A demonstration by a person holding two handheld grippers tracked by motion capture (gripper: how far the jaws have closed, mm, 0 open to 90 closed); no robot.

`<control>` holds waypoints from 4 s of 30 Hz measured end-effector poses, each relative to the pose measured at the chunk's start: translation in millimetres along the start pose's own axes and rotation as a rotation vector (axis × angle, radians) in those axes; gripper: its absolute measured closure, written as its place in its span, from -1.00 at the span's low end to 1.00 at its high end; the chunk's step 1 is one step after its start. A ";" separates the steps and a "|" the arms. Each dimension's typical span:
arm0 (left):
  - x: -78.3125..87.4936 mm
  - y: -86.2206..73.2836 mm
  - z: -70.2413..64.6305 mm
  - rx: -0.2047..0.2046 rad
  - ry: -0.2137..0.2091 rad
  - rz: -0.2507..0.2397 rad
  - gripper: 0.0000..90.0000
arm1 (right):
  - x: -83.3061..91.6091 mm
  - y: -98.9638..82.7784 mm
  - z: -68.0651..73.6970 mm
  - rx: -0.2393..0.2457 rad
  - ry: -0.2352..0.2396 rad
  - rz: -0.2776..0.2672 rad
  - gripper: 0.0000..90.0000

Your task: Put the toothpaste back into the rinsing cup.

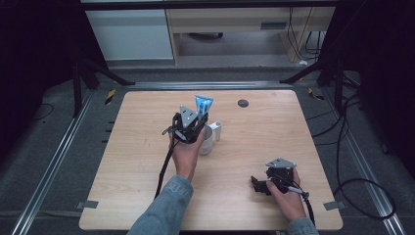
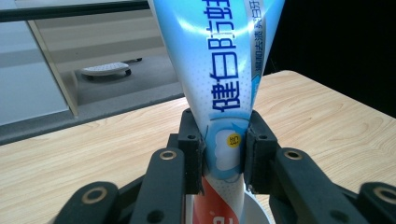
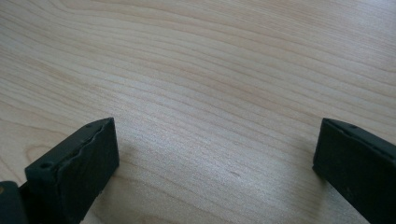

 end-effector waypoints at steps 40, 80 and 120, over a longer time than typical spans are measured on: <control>-12.4 -21.2 -0.5 0.006 0.007 0.049 0.60 | 0.0 0.0 0.0 0.000 0.000 0.000 -0.99; -19.9 -30.2 2.4 0.023 0.006 0.117 0.55 | -0.1 0.0 -0.1 0.001 -0.002 0.000 -0.99; -19.2 -31.3 0.9 0.001 0.018 0.131 -0.12 | -0.1 0.0 -0.2 0.001 -0.001 0.000 -0.99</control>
Point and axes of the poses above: each handheld gripper's, and its own axes: x roughly backward along the jaws, y roughly out of its top, z roughly to its left, the point moved 8 cm from there along -x, roughly forward along the jaws, and after that the axes turned 9 degrees about z, right-handed, at the moved point
